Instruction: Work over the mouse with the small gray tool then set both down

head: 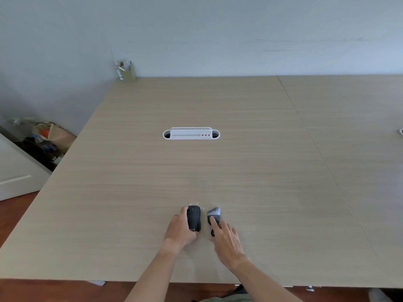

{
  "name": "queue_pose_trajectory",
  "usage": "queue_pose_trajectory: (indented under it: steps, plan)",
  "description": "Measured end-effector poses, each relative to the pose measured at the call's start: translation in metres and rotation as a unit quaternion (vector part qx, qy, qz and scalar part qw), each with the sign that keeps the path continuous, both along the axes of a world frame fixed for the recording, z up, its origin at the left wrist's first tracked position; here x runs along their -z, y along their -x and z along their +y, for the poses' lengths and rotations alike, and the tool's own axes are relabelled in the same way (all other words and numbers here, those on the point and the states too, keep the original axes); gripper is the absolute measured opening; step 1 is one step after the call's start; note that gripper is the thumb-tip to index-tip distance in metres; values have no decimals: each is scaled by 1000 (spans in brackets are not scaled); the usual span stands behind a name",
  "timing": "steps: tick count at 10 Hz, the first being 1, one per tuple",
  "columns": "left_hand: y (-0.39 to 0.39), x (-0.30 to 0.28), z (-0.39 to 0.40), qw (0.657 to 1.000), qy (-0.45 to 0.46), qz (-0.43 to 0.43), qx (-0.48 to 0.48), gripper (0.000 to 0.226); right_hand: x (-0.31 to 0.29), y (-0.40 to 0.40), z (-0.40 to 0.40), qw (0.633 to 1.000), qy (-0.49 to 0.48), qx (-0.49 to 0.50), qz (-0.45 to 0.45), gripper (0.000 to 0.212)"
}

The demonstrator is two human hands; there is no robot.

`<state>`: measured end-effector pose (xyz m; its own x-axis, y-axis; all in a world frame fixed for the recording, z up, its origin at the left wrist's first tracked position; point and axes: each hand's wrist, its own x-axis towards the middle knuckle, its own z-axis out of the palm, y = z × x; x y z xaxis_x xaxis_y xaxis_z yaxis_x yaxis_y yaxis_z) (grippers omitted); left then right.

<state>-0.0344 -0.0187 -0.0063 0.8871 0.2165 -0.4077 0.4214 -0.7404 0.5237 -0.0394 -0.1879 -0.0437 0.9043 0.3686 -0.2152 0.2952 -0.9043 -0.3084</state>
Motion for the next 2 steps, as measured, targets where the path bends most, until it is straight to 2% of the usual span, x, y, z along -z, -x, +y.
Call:
queue_pose_trajectory:
  steps: [1,2]
  plan:
    - [1,-4,0,1000,-3,9,-8,79,-9,2,-2,999,-26,24,-4,65]
    - [11,-1,5,997,-39,-27,-67,61,-26,5,-14,986,-143,91,4,59]
